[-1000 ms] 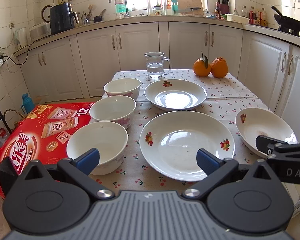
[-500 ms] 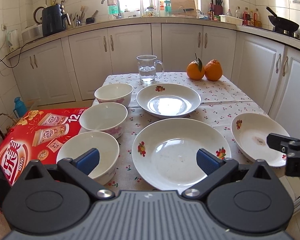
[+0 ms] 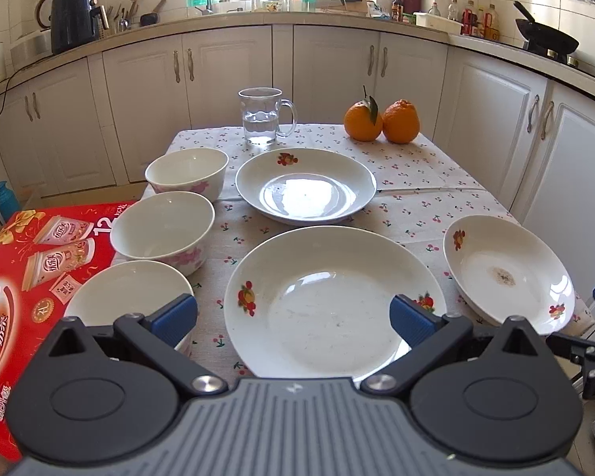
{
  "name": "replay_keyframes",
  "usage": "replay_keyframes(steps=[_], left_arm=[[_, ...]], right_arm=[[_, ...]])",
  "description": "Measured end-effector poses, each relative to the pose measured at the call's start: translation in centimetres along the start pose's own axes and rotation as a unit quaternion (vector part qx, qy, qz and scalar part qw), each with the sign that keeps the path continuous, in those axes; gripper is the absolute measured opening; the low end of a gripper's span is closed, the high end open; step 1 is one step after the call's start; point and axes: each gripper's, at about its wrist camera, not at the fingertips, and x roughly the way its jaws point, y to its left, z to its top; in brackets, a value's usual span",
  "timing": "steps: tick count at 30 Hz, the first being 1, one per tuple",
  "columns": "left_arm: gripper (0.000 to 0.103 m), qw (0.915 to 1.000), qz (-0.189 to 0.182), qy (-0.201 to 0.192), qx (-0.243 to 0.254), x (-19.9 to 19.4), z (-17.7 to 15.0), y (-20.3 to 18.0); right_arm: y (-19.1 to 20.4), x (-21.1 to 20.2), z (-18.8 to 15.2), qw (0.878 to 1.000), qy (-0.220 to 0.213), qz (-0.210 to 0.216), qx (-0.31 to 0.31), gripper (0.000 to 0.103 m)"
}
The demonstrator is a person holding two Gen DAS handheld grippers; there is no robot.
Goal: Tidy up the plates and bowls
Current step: 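Move the left tool down onto the rim of a white plate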
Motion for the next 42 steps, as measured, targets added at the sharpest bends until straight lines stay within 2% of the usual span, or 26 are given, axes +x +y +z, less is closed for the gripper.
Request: replay_keyframes(steps=[4,8,17,21,26,31,35,39,42], left_arm=[[0.102,0.9999,-0.008,0.009,-0.003,0.9,0.4,-0.4],[0.102,0.9998,-0.013,0.014,0.008,1.9,0.7,-0.9],[0.102,0.9982,-0.048,0.031,0.019,3.5,2.2,-2.0],[0.102,0.9967,-0.060,0.039,0.039,4.2,2.9,-3.1],[0.102,0.9932,-0.087,0.042,0.065,5.0,4.0,-4.7],[0.102,0.9870,-0.125,0.065,0.078,6.5,5.1,-6.1],[0.102,0.9828,-0.139,0.066,0.101,7.6,6.2,-7.3],[0.102,0.9737,-0.165,0.068,0.141,8.7,7.6,-9.2],[0.102,0.9617,-0.194,0.091,0.170,10.0,8.3,-11.0]], right_arm=[[-0.6,1.6,-1.3,1.000,0.024,0.014,0.006,0.103],[-1.0,2.9,-1.6,0.999,0.032,0.028,0.006,0.103],[-2.2,5.4,-1.6,0.998,0.047,0.037,0.005,0.103],[-2.8,5.9,-1.6,0.997,0.048,0.056,0.007,0.103],[-3.3,6.3,-1.5,0.997,0.048,0.060,0.006,0.103],[-3.3,6.2,-1.7,0.997,0.038,0.061,0.003,0.103],[-3.6,6.0,-2.3,0.997,0.017,0.069,-0.001,0.103],[-3.9,6.0,-2.5,0.997,0.008,0.075,-0.005,0.103],[-3.9,6.0,-2.4,0.997,0.010,0.076,-0.008,0.103]])
